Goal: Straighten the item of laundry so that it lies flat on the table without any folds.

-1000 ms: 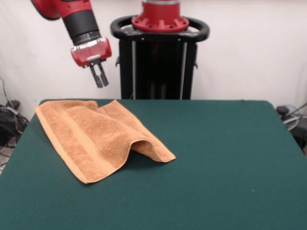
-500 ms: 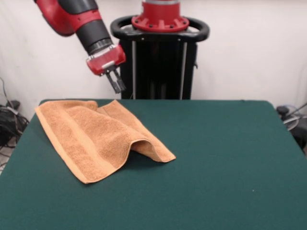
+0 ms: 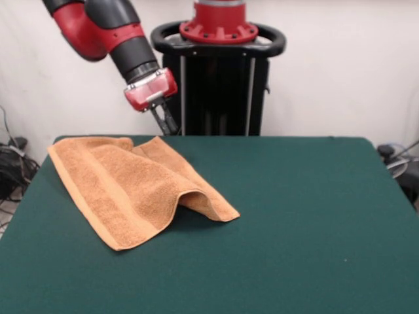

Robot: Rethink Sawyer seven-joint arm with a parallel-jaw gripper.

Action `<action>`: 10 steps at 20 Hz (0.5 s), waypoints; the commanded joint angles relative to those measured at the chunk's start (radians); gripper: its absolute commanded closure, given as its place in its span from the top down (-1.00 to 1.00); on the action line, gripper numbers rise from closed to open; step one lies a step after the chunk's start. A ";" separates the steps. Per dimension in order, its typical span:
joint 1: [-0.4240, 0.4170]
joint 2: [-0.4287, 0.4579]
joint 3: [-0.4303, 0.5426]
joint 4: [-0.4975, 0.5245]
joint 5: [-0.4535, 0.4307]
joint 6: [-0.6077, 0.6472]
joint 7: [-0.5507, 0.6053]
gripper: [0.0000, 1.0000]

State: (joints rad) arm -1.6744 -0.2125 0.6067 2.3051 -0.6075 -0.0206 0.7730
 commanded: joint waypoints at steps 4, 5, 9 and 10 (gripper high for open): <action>0.036 0.064 -0.045 -0.195 -0.118 -0.142 0.182 -1.00; 0.033 0.065 -0.043 -0.195 -0.126 -0.151 0.186 -1.00; 0.039 0.064 -0.048 -0.205 -0.147 -0.169 0.194 -1.00; 0.042 0.066 -0.051 -0.209 -0.150 -0.171 0.196 -1.00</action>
State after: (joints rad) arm -1.6744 -0.1937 0.6039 2.2460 -0.7106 -0.1521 0.7730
